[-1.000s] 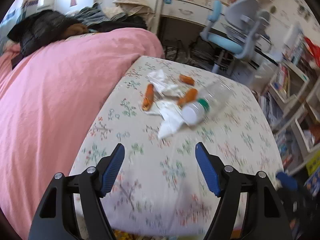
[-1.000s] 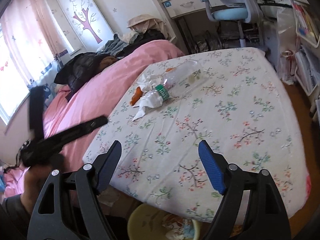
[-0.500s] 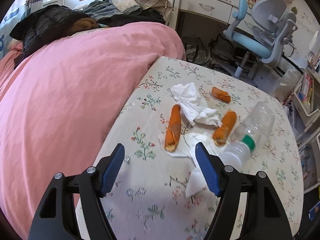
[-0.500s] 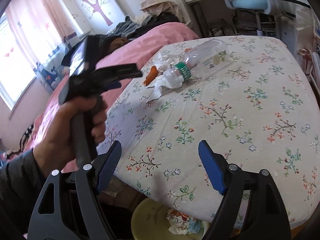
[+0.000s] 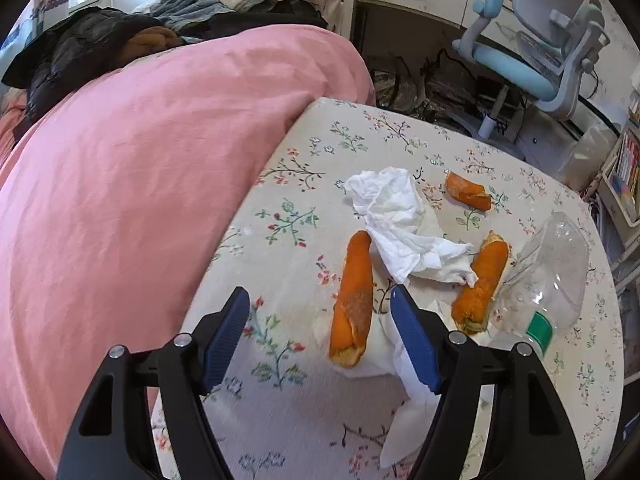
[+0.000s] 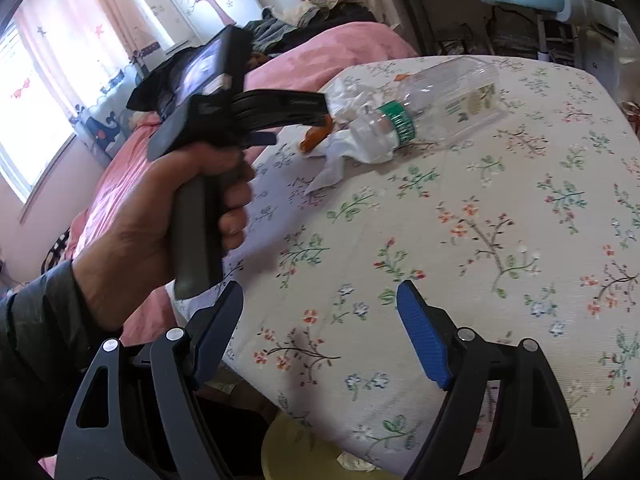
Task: Collect trash
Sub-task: 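Grasp another orange snack stick with the left gripper while the right gripper grasps a white tissue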
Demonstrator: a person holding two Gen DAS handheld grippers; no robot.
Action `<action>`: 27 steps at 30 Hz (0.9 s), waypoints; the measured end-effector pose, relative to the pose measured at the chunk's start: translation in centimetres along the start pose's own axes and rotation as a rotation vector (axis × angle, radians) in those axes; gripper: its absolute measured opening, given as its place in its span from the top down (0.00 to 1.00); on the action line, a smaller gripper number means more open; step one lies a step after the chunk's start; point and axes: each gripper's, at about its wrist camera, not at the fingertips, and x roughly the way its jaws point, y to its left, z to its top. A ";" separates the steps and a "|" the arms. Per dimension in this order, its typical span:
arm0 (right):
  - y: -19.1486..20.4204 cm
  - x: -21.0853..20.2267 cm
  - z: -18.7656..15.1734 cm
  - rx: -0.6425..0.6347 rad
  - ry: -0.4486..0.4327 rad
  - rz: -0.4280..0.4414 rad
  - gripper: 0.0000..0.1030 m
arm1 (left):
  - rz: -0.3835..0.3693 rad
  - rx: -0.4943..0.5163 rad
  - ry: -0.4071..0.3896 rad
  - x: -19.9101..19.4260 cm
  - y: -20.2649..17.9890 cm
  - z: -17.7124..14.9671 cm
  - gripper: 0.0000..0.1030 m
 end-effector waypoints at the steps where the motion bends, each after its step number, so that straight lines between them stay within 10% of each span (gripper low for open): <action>1: 0.2 0.1 -0.1 -0.008 0.005 0.003 0.26 | 0.000 0.009 0.003 0.2 -0.1 0.0 0.34; 8: 1.1 0.7 -0.1 -0.036 0.014 0.003 0.26 | -0.053 0.035 0.036 0.7 -0.3 -0.1 0.80; 27: 5.6 7.0 6.5 -0.261 -0.038 -0.017 0.27 | -0.190 -0.203 -0.078 -10.9 5.5 -2.5 0.81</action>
